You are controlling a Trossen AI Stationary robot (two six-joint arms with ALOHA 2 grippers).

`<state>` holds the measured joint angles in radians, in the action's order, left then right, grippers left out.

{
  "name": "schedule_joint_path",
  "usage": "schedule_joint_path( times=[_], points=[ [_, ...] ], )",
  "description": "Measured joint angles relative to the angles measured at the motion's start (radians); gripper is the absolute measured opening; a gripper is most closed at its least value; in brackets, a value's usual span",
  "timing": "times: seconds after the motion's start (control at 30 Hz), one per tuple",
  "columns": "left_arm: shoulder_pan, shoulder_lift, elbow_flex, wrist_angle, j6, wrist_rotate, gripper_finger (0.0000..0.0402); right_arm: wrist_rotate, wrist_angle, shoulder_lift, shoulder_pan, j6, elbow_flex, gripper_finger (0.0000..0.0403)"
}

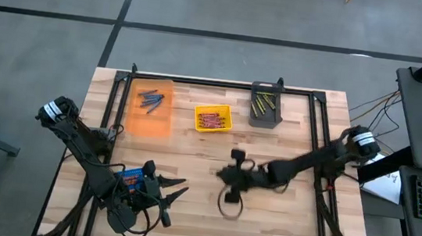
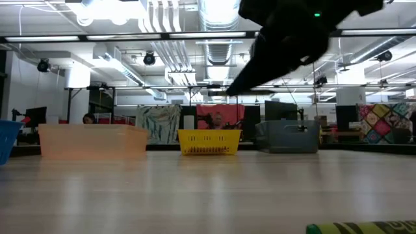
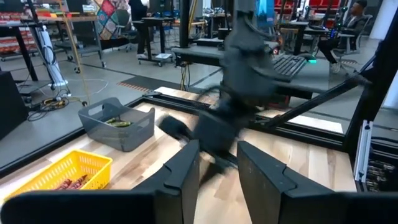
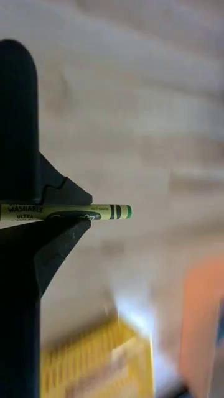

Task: Sort crayons
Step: Put the green crayon into the black bin

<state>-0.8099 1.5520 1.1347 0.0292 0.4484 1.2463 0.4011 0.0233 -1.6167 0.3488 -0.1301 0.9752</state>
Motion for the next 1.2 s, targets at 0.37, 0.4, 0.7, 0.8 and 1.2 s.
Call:
schedule_joint_path(
  times=[0.37, 0.4, 0.7, 0.8, 1.2],
  points=[
    [0.0, 0.0, 0.0, 0.033, -0.064, 0.0, 0.0091, -0.043, 0.061, 0.178, -0.319, 0.163, 0.0, 0.0013],
    [0.0, 0.0, 0.0, 0.035, -0.068, 0.0, 0.0091, -0.053, 0.063, 0.186, -0.347, 0.171, 0.0, 0.0013],
    [0.0, -0.007, 0.0, 0.039, -0.1, 0.001, 0.0091, -0.153, 0.079, 0.203, -0.573, 0.209, 0.0, 0.0013],
    [0.0, -0.012, 0.0, 0.04, -0.101, 0.002, 0.0091, -0.166, 0.078, 0.203, -0.633, 0.231, 0.0, 0.0013],
    [0.0, -0.014, 0.0, 0.038, -0.101, 0.002, 0.0091, -0.174, 0.094, 0.203, -0.841, 0.271, 0.0, 0.0013]
  ],
)
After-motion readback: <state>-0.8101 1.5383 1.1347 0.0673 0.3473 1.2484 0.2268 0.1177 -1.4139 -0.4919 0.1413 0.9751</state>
